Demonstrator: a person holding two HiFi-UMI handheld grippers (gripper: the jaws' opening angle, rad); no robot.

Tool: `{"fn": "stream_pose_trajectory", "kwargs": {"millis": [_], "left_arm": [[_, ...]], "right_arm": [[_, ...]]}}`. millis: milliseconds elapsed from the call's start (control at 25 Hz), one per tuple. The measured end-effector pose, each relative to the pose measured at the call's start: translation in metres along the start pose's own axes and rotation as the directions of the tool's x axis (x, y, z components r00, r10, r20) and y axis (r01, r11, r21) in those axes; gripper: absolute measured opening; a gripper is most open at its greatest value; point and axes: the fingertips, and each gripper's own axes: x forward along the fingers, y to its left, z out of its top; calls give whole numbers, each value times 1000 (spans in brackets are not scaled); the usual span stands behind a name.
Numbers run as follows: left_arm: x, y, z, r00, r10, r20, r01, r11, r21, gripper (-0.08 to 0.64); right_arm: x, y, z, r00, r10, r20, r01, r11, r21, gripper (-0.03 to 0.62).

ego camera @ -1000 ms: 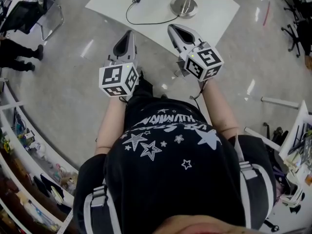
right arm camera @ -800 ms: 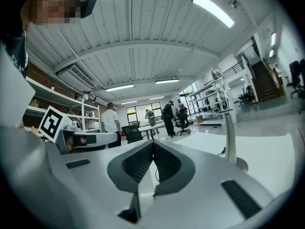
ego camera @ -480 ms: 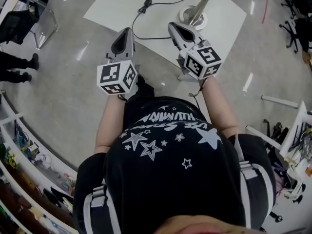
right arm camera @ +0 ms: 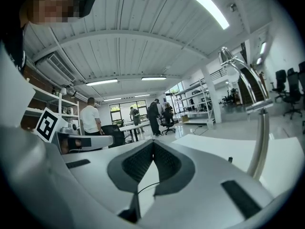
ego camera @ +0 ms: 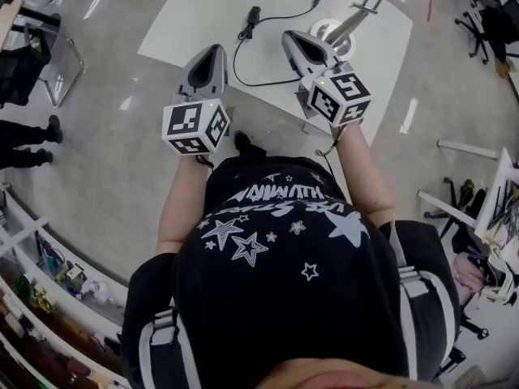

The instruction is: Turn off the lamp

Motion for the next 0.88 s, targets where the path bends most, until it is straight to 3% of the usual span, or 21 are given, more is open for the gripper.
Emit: {"fn": "stream_pose_trajectory", "kwargs": {"millis": [320,600,880], "left_arm": [[27,10,-11,993,-93,-67,96,995,36,11],[47,19,-28,991,-79,-110,83,996,29,11],[82,16,-46,977,-107,-183,117,992,43,12]], "right_arm": [[21,-10,-3,995,-95,-4,95,995,18,5],[28,-27,-10,991,-134,-11,134,990,46,6],[53,-52,-16,992,-123,-32,125,990,66,5]]}}
